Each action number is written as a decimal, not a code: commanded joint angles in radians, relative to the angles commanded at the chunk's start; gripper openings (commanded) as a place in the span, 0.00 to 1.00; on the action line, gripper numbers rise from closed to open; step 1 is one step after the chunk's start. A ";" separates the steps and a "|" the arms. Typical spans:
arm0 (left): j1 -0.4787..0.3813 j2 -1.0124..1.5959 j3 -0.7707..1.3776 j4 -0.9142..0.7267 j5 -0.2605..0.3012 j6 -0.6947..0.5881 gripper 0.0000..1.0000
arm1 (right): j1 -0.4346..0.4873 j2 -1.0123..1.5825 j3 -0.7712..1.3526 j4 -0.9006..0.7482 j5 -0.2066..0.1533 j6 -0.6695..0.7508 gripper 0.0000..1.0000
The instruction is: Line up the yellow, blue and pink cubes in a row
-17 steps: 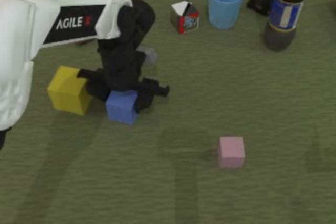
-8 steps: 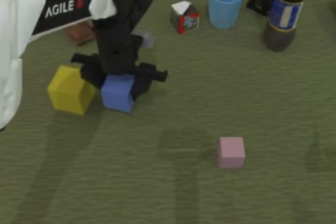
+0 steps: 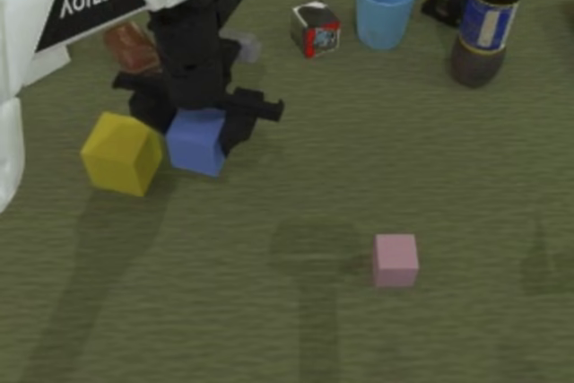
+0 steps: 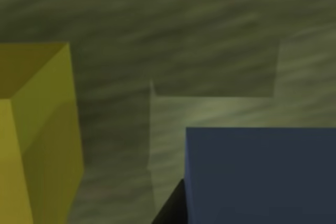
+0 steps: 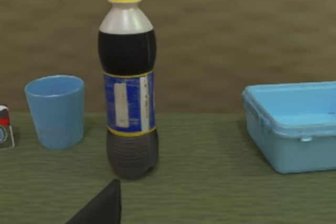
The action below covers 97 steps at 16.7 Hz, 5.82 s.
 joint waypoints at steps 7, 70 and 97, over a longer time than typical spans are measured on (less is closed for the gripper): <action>-0.155 -0.010 0.011 -0.029 -0.004 -0.282 0.00 | 0.000 0.000 0.000 0.000 0.000 0.000 1.00; -0.326 -0.060 -0.016 -0.047 -0.009 -0.637 1.00 | 0.000 0.000 0.000 0.000 0.000 0.000 1.00; 0.259 0.033 -0.107 0.130 0.003 0.218 1.00 | 0.000 0.000 0.000 0.000 0.000 0.000 1.00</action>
